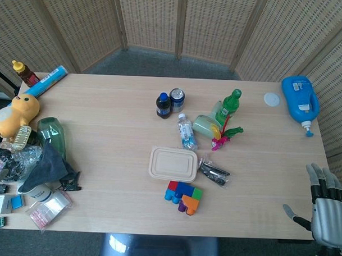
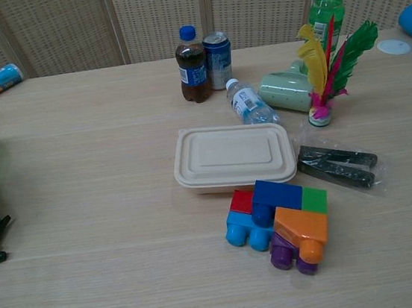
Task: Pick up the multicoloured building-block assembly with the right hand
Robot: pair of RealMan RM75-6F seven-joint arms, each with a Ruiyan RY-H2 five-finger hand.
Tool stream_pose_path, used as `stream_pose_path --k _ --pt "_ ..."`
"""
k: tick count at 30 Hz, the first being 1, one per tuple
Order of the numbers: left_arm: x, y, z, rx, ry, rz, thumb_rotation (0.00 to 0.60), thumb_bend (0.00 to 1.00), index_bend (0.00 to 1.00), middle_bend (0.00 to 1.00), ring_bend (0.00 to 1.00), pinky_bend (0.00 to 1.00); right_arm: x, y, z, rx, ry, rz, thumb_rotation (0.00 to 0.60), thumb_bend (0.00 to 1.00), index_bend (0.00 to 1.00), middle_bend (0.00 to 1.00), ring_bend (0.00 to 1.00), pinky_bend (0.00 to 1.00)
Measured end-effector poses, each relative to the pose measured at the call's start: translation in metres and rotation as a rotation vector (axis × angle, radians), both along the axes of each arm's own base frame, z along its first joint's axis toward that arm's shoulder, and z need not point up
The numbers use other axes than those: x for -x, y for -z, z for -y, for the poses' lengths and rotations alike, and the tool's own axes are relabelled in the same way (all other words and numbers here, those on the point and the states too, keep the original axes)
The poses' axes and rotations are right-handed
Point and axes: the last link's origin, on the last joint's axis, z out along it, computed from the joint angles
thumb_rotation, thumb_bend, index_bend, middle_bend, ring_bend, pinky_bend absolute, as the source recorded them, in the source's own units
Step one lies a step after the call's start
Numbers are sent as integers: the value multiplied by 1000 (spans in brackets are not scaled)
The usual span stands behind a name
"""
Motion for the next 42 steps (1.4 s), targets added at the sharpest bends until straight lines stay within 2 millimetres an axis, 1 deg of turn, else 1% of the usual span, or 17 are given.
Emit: stream_pose_path --k 10,14,19,25,29,31,42 --pt "0 7 1 26 -5 0 600 0 0 0 0 0 1 5 -1 -51 -1 -2 572 0 0 0 0 0" --pt "0 10 2 34 -6 0 600 0 0 0 0 0 2 9 -1 -124 -6 17 571 0 0 0 0 0" --pt "3 14 1 44 -20 -6 600 0 0 0 0 0 2 15 4 -230 -30 -4 569 0 0 0 0 0" --pt "4 17 0 50 -24 -6 600 0 0 0 0 0 -4 32 8 -409 -64 -27 563 0 0 0 0 0" --pt "4 19 0 54 -25 -2 600 0 0 0 0 0 -10 48 8 -529 -94 -47 513 0 0 0 0 0" --pt "5 20 0 58 -27 -2 600 0 0 0 0 0 -14 55 10 -562 -113 -61 495 0 0 0 0 0" --pt "6 25 1 74 -31 -15 600 0 0 0 0 0 -33 88 36 -687 -171 -58 484 0 0 0 0 0"
